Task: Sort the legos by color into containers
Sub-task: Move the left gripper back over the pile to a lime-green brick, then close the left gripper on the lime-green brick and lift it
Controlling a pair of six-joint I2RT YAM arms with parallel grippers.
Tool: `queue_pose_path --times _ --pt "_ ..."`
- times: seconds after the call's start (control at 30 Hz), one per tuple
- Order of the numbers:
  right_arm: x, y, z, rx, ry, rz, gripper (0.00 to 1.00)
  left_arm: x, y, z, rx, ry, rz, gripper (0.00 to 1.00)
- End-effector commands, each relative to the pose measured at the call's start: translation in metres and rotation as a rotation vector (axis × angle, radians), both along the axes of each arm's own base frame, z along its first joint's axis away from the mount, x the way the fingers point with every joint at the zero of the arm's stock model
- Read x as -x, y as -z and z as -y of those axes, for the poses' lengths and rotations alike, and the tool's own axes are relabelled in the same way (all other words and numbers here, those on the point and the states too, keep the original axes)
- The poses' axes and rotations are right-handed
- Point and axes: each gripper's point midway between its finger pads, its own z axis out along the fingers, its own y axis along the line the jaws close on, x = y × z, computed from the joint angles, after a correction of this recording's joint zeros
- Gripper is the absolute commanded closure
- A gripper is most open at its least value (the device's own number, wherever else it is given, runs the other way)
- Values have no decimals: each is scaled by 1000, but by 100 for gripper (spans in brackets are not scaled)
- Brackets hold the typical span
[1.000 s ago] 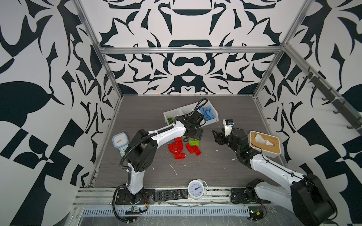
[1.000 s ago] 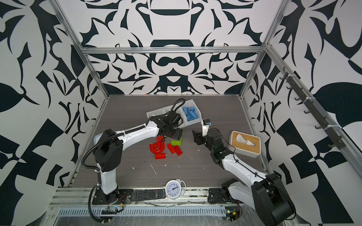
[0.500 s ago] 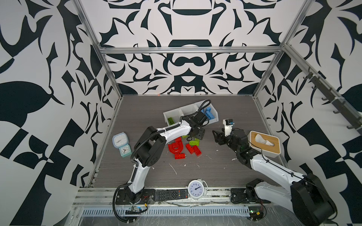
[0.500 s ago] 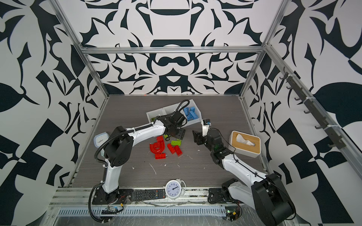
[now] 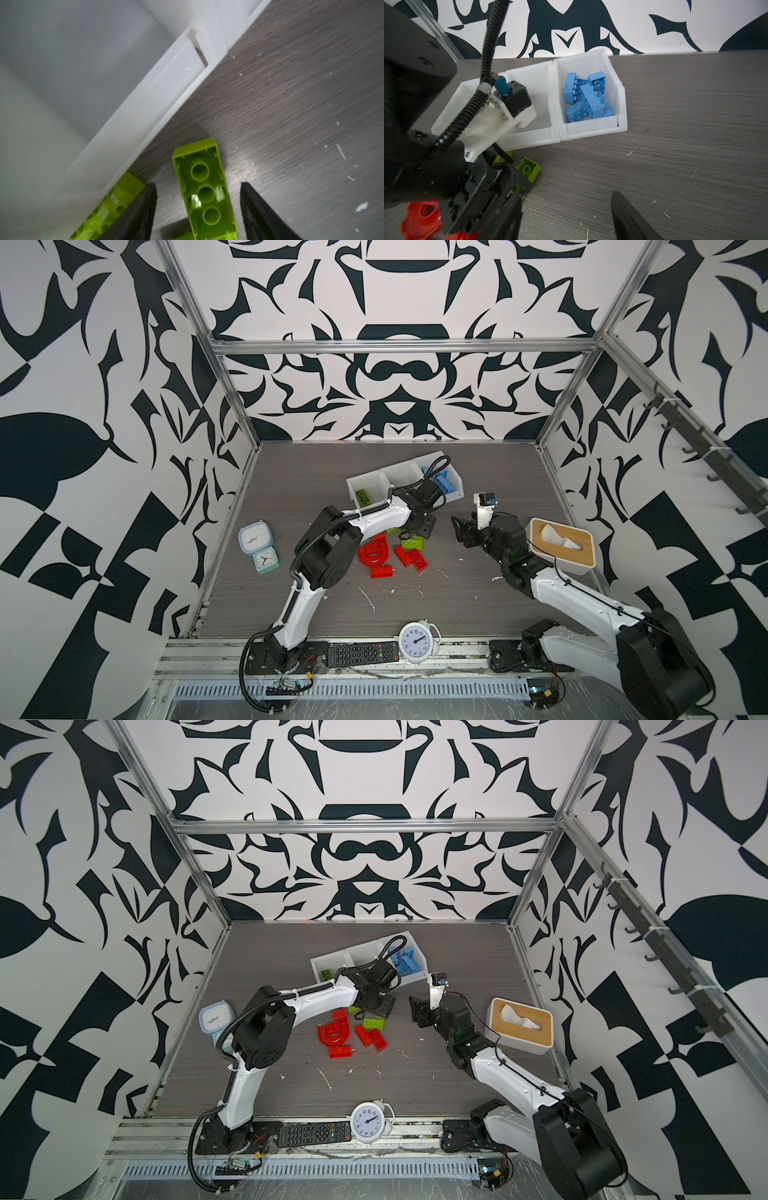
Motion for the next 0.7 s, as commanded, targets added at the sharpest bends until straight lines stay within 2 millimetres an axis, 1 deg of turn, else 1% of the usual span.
queue_pose_path --times 0.0,0.3,0.43,0.57,0.67 --pt "-2 -12 -1 -19 8 45 30 4 7 2 -16 9 -28 34" --pt "-2 -13 -1 -21 5 47 30 6 17 3 -22 12 -44 35" --pt "-2 -13 -4 -22 -8 41 30 7 20 4 -17 14 -50 40" --pt "-3 -12 -3 -20 -6 39 30 6 21 3 -21 14 -50 42" --pt "-2 -12 -3 -19 -5 40 30 6 21 4 -17 15 -52 48"
